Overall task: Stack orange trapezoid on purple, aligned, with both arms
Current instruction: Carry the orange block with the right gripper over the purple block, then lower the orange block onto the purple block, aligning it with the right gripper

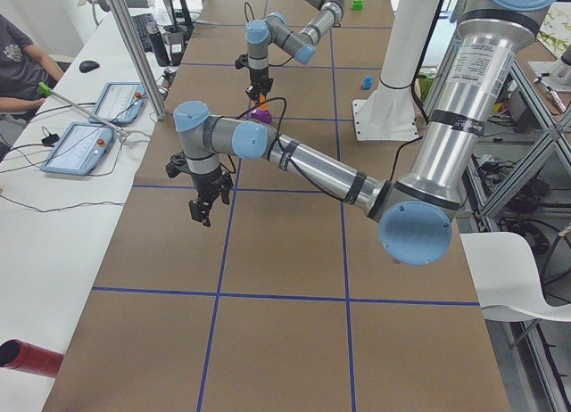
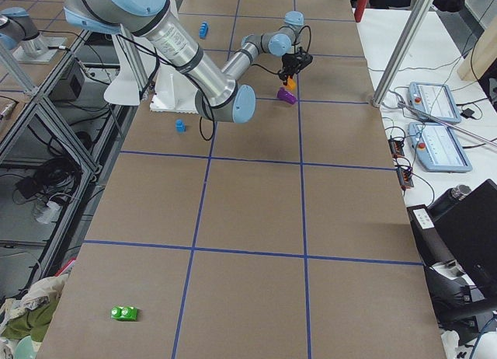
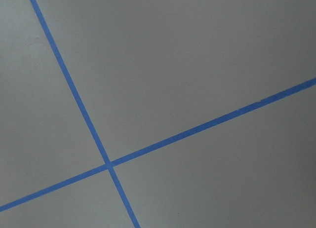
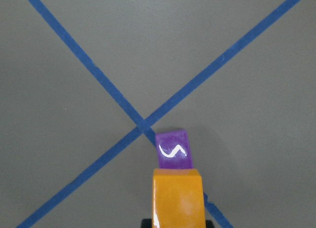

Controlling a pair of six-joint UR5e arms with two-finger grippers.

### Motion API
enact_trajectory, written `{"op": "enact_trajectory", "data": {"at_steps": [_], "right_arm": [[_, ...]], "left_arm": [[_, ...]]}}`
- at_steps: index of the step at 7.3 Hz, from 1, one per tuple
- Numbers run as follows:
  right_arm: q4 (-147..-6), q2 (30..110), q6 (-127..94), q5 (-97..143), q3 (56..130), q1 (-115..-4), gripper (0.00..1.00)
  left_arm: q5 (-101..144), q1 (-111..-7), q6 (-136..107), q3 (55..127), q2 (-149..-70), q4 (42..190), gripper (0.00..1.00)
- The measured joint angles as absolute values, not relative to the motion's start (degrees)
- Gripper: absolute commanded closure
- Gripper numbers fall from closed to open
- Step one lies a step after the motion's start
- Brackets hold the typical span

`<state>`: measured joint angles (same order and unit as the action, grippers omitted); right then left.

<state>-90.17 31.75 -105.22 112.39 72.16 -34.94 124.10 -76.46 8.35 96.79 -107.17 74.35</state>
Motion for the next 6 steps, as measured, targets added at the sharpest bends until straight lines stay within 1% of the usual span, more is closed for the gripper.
{"op": "enact_trajectory", "data": {"at_steps": [6], "right_arm": [[-90.34, 31.9, -105.32, 112.27, 71.68, -33.67, 1.0]], "left_arm": [[124.1, -76.46, 8.35, 96.51, -107.11, 74.4, 0.0]]}}
